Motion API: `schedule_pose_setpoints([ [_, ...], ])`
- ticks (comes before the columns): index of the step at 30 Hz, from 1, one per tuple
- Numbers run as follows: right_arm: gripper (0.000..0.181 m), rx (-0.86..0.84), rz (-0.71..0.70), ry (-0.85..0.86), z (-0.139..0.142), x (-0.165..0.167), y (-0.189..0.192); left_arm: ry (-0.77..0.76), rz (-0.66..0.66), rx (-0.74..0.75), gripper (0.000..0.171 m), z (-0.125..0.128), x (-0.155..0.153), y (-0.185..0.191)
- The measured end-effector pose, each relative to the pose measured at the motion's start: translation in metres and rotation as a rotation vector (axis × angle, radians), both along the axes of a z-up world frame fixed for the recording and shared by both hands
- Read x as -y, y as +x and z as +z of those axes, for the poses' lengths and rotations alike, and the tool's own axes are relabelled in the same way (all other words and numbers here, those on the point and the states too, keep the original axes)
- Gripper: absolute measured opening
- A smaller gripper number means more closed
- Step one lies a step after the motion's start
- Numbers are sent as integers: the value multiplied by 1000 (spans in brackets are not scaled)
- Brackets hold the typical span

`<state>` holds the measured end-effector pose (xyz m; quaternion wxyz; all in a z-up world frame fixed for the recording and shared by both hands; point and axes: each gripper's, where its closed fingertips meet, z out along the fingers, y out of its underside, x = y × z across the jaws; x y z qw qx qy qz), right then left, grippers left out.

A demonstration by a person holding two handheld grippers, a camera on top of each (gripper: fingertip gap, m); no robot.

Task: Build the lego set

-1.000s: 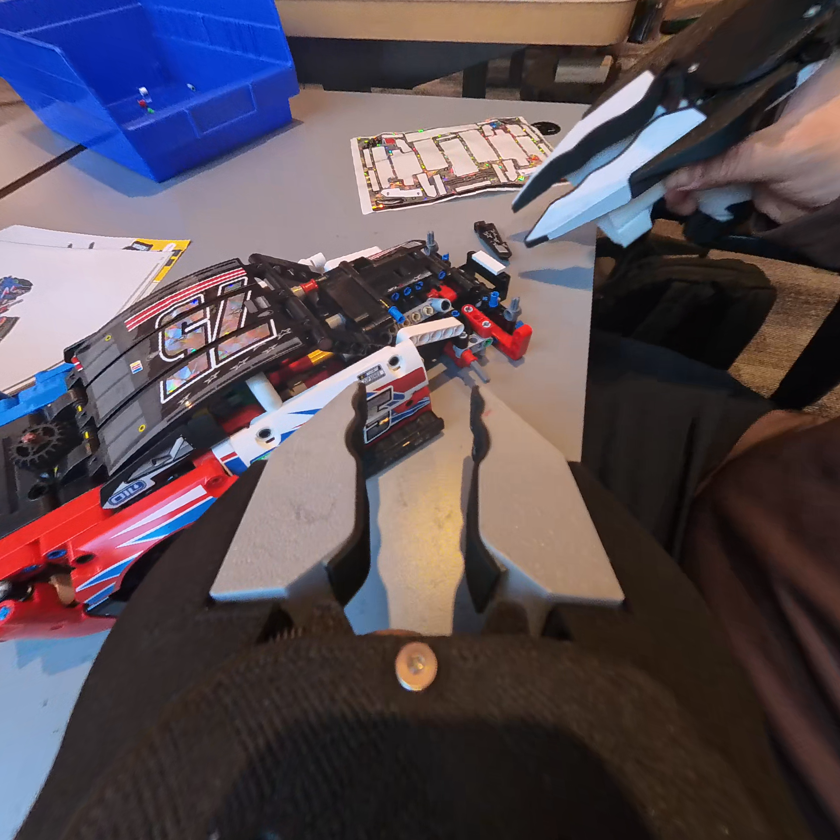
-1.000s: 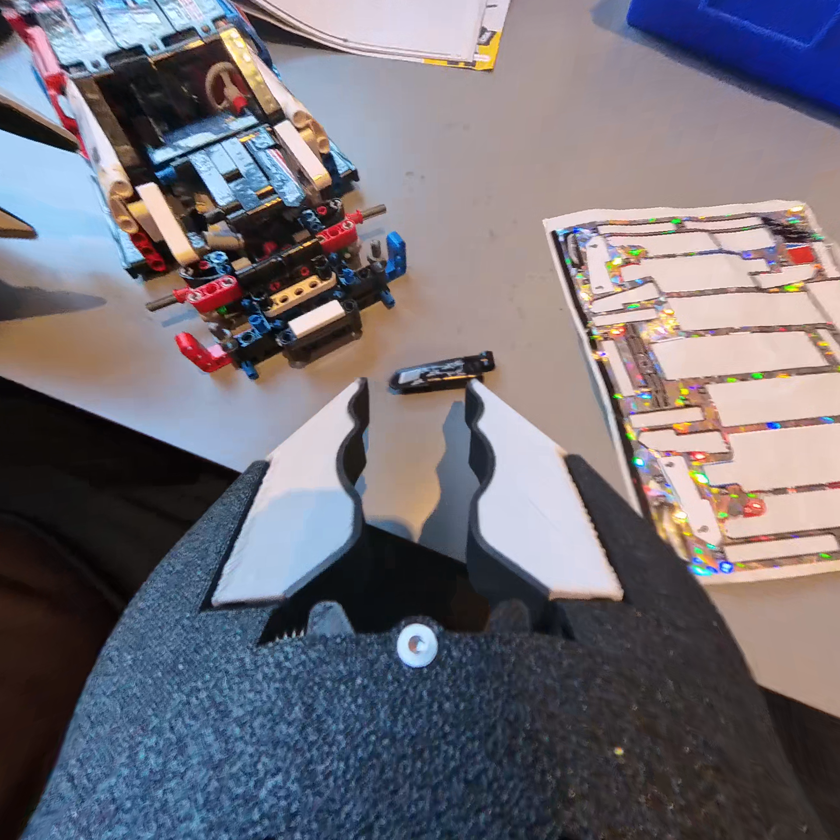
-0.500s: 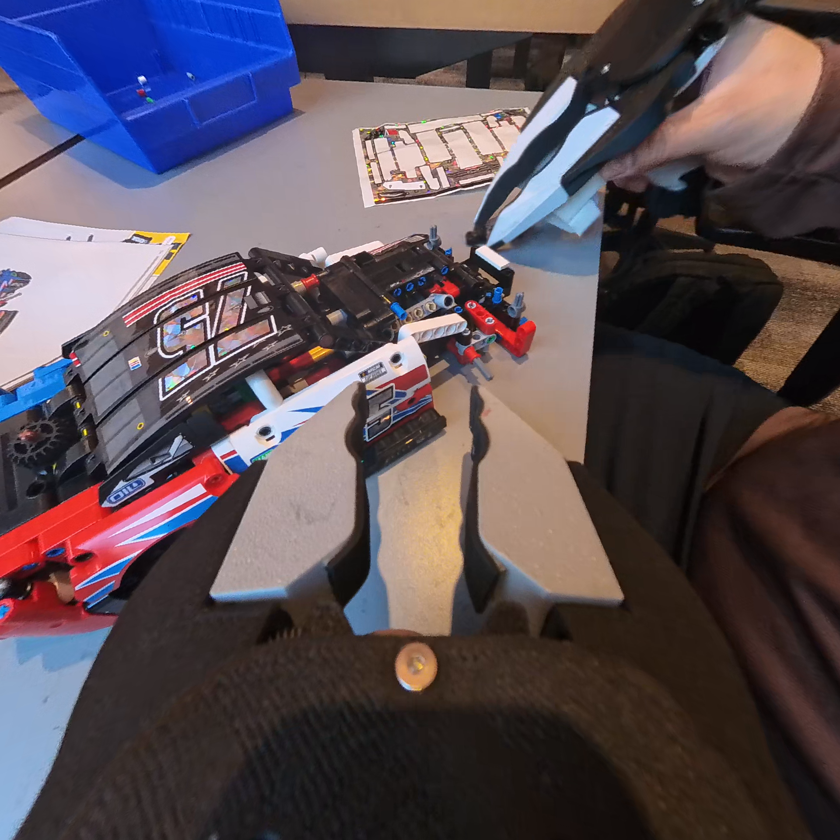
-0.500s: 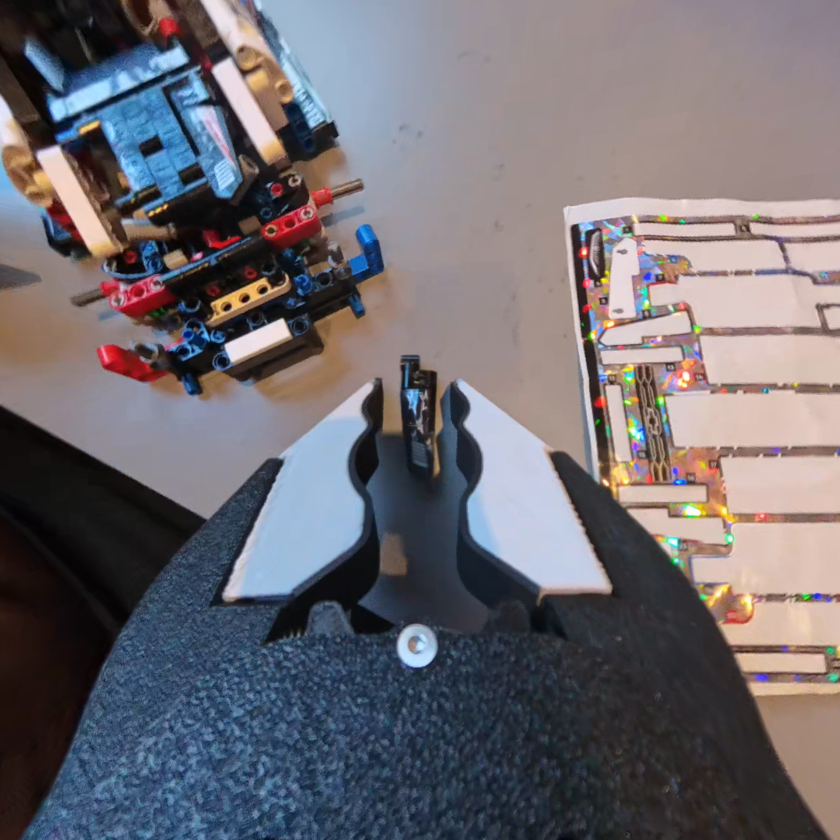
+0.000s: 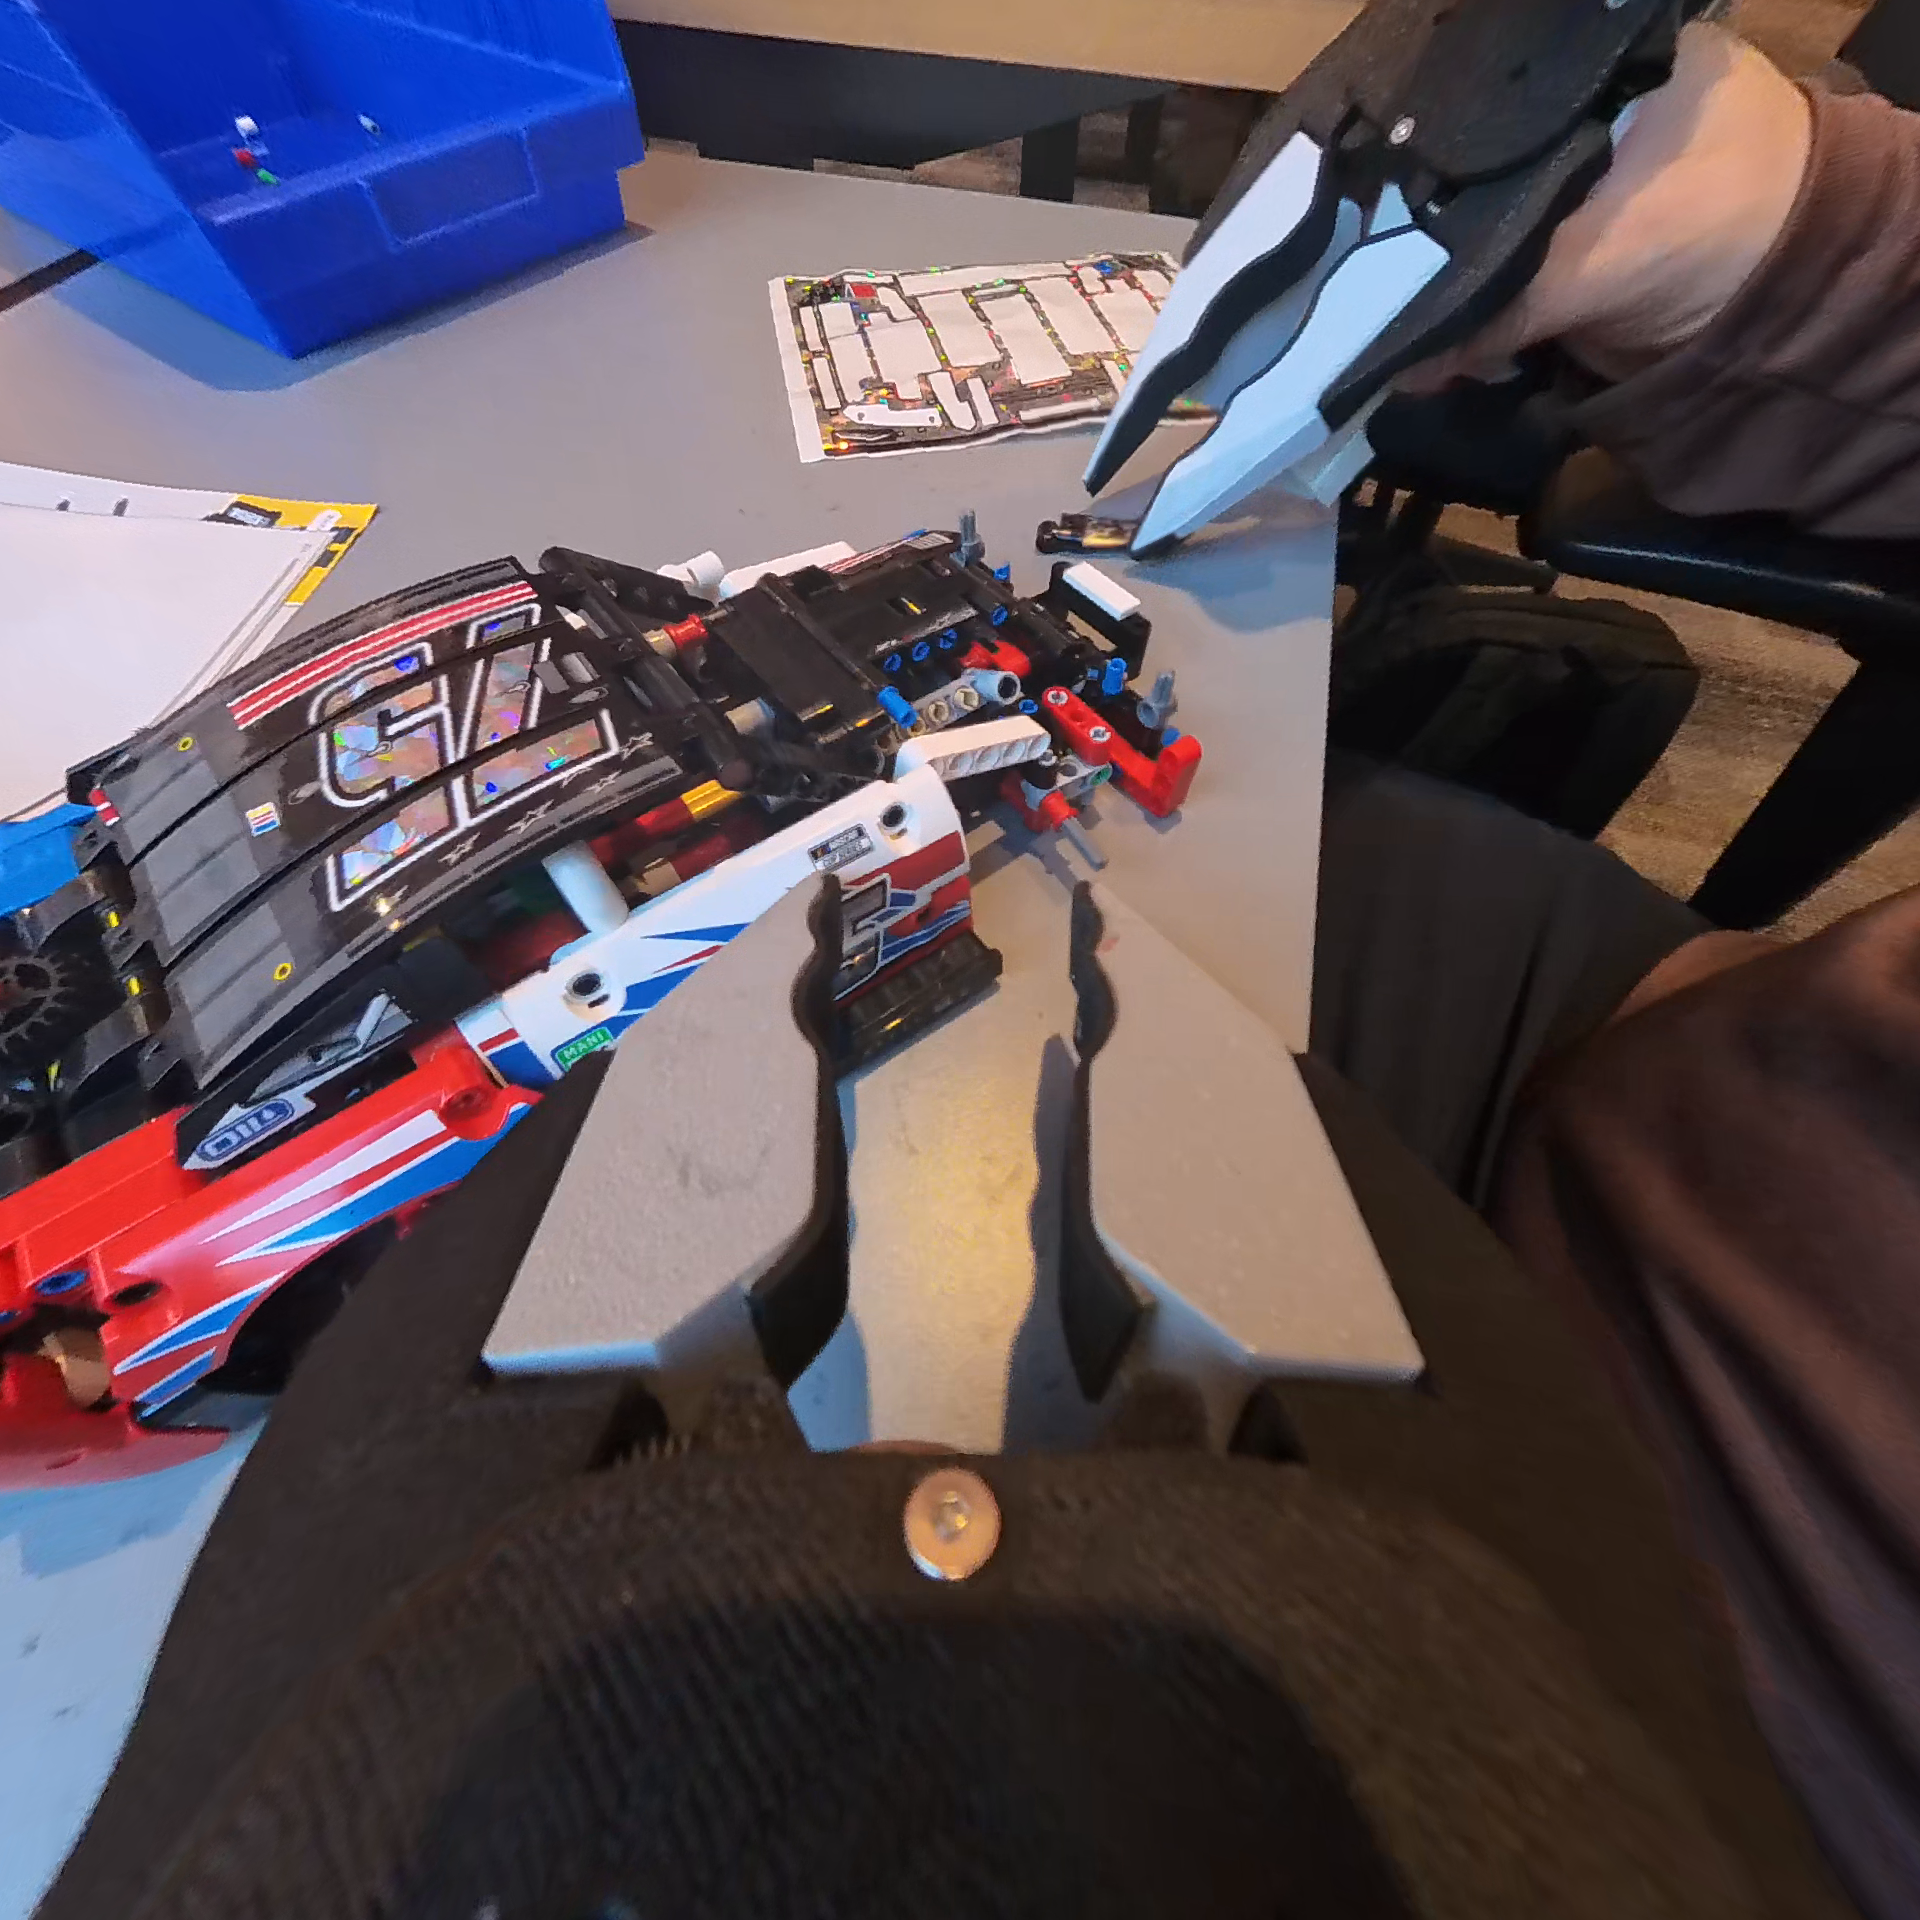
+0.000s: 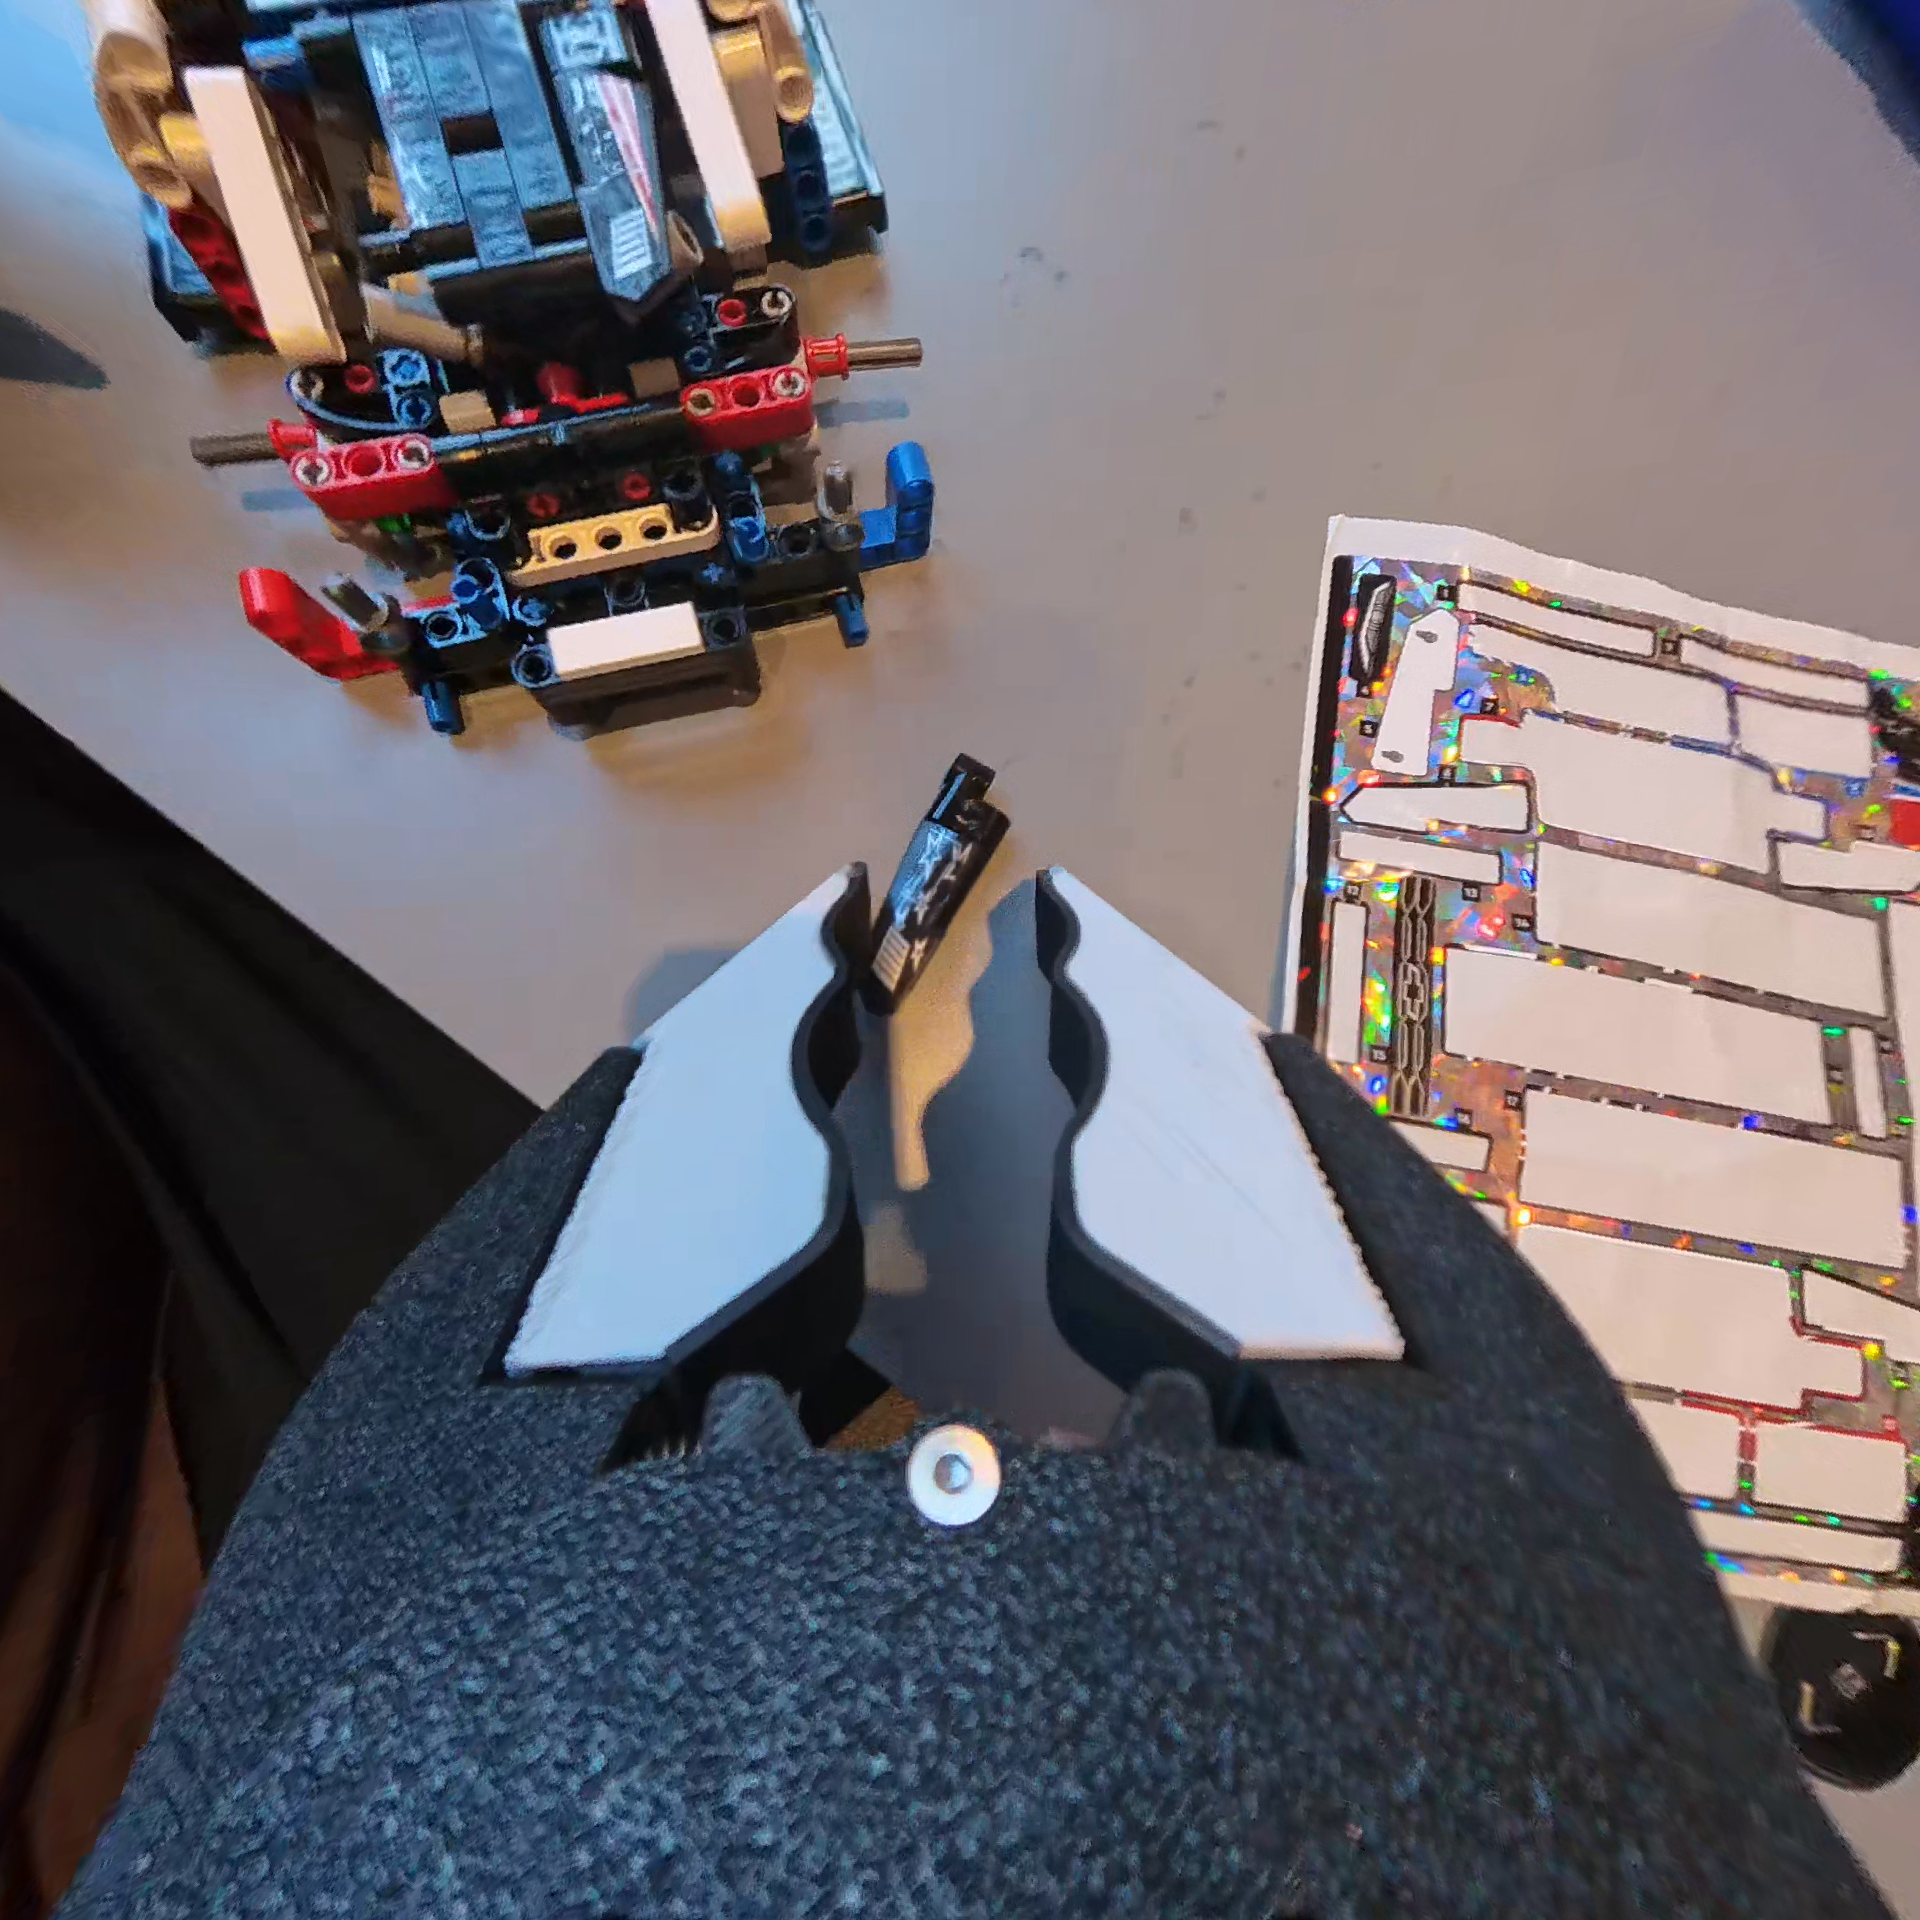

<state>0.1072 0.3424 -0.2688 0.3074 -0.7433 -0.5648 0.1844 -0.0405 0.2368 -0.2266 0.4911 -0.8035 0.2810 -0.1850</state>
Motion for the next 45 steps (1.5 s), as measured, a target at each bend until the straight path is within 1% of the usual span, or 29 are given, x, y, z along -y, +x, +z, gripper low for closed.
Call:
schedule_pose_setpoints([
  [3,34,-35,-19,-50,2,1,-2,1,0,23,41,2,0,-1],
  [5,45,-50,-29,-74,2,4,-3,4,1,37,38,4,0,-2],
  [7,64,-49,-39,-91,-2,6,-3,0,-1,46,37,4,0,-2],
  [8,67,-42,-40,-95,-4,7,-2,-1,-4,49,37,4,0,-2],
  [10,67,-42,-33,-87,-5,8,-3,-3,-5,52,36,4,-1,-1],
  [11,66,-43,-34,-85,-6,8,-4,-4,-5,52,36,4,-1,-1],
  [12,60,-45,-35,-83,-5,9,-4,-5,-5,54,36,4,-1,-1],
  [14,40,-43,-34,-69,-5,10,-3,-7,-7,53,36,4,-1,-1],
  [16,38,-54,-47,-66,-5,10,-3,-7,-10,55,35,4,-1,-1],
  [17,35,-62,-60,-72,-5,8,-2,-7,-12,55,35,4,-1,0],
  [20,14,-76,-80,-73,-5,3,1,-6,-13,55,35,4,-1,0],
  [25,14,-88,-49,-76,-2,5,-1,1,-22,59,35,6,1,1],
  [29,14,-165,30,-27,19,19,-16,18,-51,44,36,6,4,5],
  [32,14,-242,119,35,40,38,-33,30,-62,9,37,4,5,8],
  [35,14,-257,195,113,50,53,-46,40,-69,-44,37,0,6,11],
  [38,14,-250,256,159,52,64,-59,92,-79,-37,29,8,6,18],
  [40,14,-258,295,169,52,73,-66,127,-130,-38,16,15,9,26],
  [42,14,-265,330,181,53,80,-71,148,-167,-125,16,18,8,28],
  [45,13,-255,364,236,51,87,-74,227,-230,-264,22,28,4,36],
])
